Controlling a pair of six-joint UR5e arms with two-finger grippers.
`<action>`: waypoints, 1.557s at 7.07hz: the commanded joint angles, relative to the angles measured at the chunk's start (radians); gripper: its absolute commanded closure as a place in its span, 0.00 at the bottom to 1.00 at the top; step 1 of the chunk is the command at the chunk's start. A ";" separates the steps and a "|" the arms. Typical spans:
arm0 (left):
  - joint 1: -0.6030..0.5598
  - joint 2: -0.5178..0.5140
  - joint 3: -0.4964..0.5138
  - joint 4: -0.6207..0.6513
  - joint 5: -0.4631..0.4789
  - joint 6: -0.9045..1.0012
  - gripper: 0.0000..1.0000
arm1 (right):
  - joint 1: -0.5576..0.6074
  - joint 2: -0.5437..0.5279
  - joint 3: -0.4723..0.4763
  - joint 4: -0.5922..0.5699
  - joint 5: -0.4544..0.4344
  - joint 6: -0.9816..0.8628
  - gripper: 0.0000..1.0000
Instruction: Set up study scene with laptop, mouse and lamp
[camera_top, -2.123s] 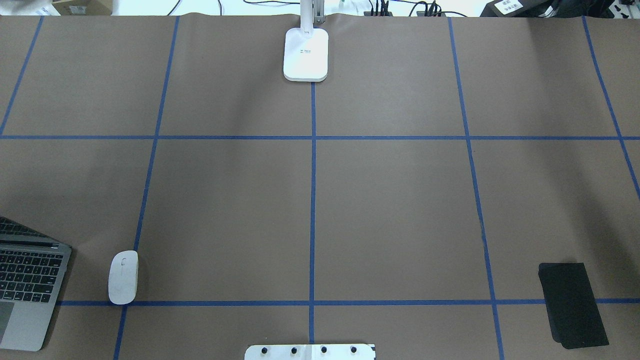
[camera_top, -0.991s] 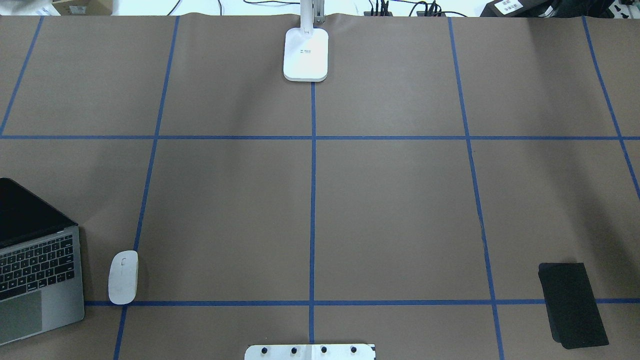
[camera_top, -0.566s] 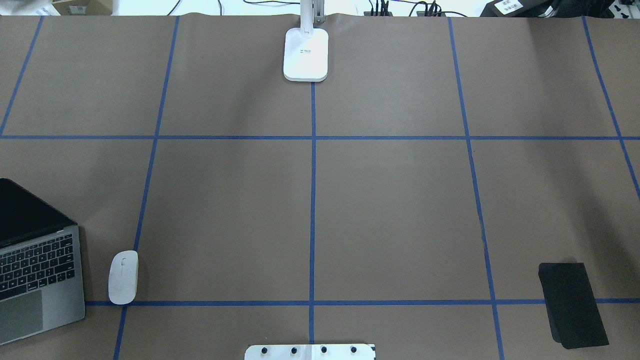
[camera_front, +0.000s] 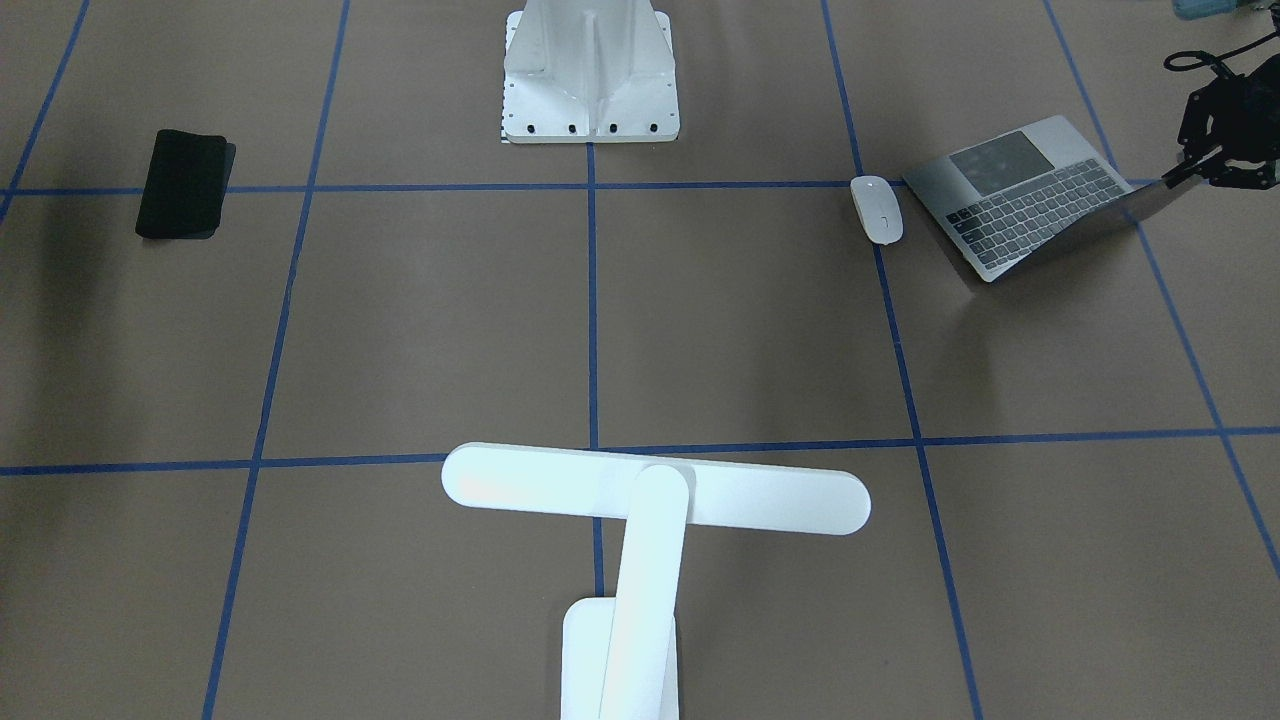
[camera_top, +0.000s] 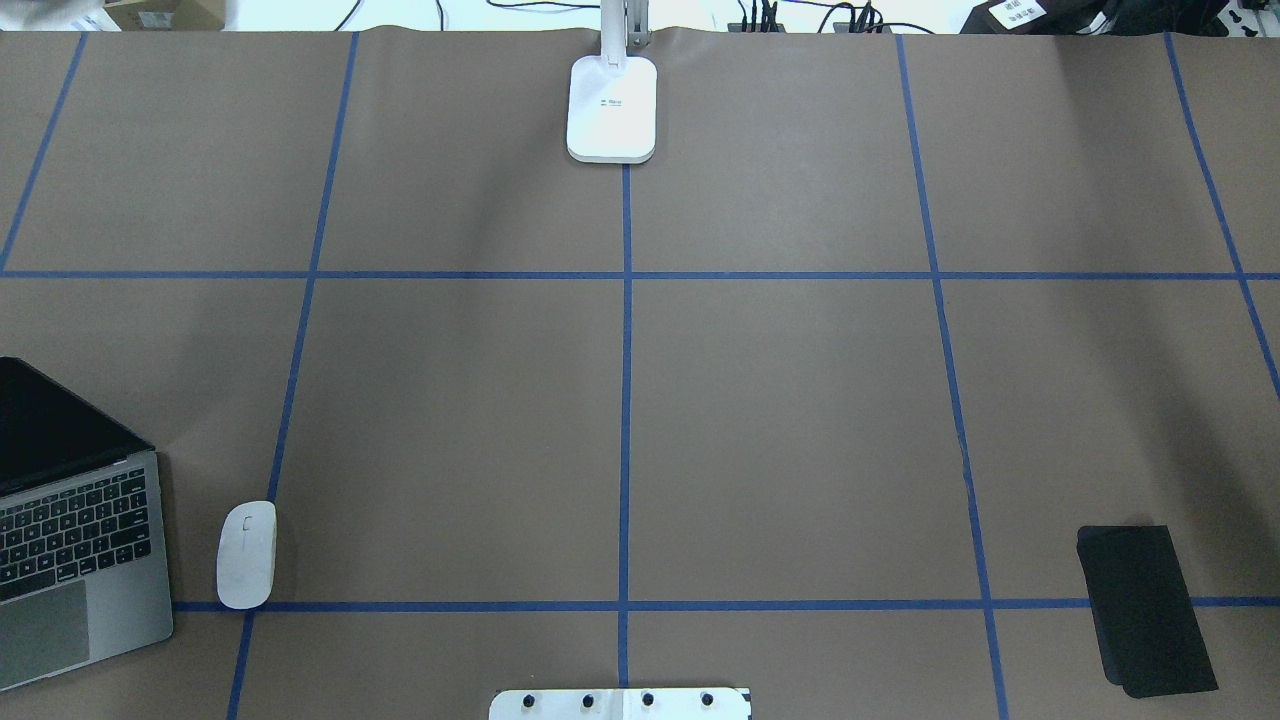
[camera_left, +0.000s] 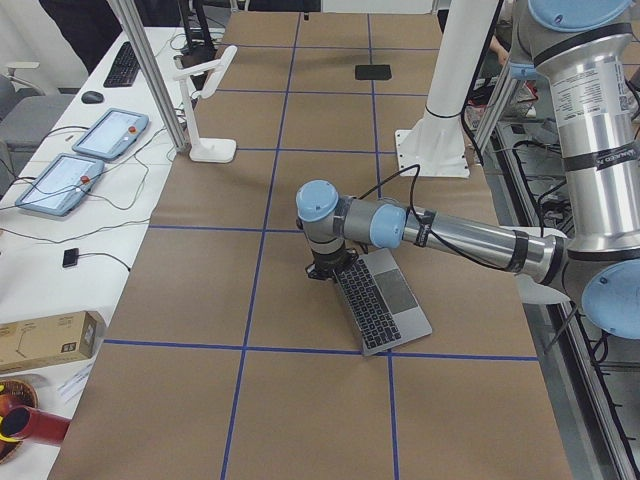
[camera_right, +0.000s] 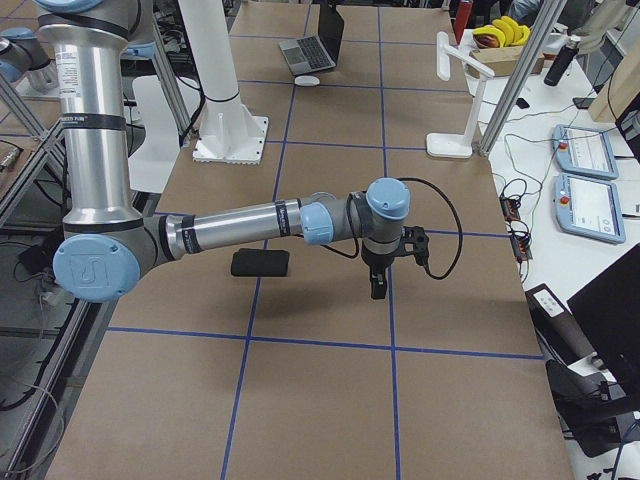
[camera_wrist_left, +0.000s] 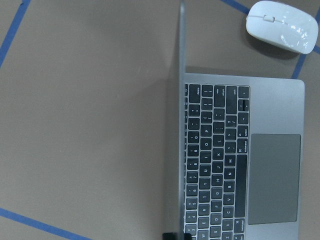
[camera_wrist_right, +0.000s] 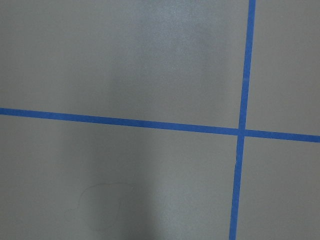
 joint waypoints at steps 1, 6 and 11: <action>0.000 -0.005 -0.026 0.045 0.000 0.002 1.00 | 0.000 0.000 0.000 0.000 0.001 0.000 0.00; -0.005 -0.002 -0.014 0.046 0.000 0.003 1.00 | 0.000 0.000 0.003 0.000 0.001 0.000 0.00; -0.110 -0.140 -0.022 0.303 -0.002 0.090 1.00 | -0.001 0.000 0.005 0.000 0.003 0.000 0.00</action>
